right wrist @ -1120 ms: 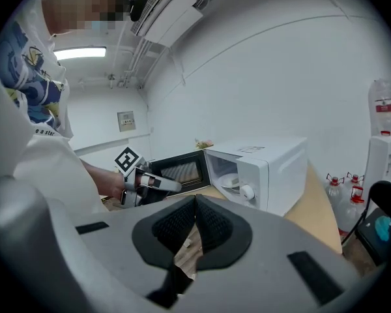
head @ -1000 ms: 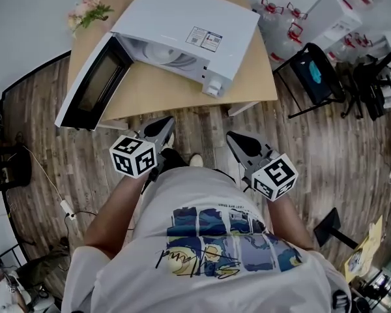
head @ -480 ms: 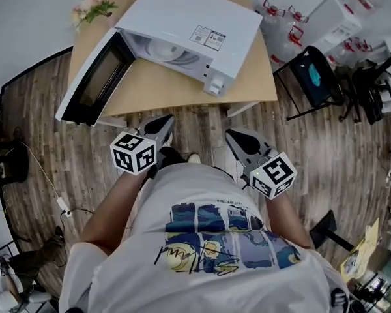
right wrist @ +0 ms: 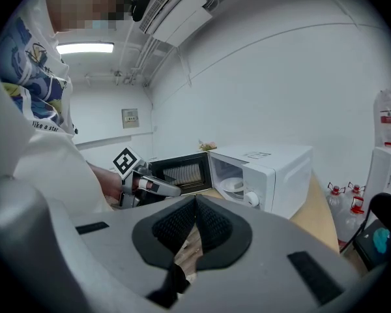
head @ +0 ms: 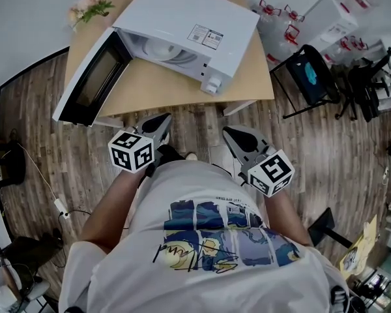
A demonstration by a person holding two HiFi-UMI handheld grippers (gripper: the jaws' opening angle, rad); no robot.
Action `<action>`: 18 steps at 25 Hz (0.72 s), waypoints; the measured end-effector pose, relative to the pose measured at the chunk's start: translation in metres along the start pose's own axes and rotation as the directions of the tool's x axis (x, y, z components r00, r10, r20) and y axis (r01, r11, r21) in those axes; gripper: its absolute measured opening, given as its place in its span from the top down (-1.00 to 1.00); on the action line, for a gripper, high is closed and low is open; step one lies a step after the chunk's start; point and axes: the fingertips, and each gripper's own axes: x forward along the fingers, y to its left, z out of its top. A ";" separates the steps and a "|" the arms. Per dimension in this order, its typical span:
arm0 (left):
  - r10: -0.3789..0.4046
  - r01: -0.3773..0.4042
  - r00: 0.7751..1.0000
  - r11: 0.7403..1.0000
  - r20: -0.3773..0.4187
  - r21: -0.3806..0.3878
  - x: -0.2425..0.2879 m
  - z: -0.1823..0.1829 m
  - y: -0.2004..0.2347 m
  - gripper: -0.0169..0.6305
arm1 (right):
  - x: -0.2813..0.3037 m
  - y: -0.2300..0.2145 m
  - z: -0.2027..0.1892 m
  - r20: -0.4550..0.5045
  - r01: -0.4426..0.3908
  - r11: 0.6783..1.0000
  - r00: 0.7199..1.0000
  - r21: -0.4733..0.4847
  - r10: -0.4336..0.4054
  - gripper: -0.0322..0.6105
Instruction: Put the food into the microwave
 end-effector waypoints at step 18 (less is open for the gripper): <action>0.049 -0.046 0.998 0.990 0.025 -0.136 0.007 0.004 0.040 0.92 | 0.005 -0.007 -0.001 -0.027 0.018 1.000 0.999 -0.009 -0.019 0.88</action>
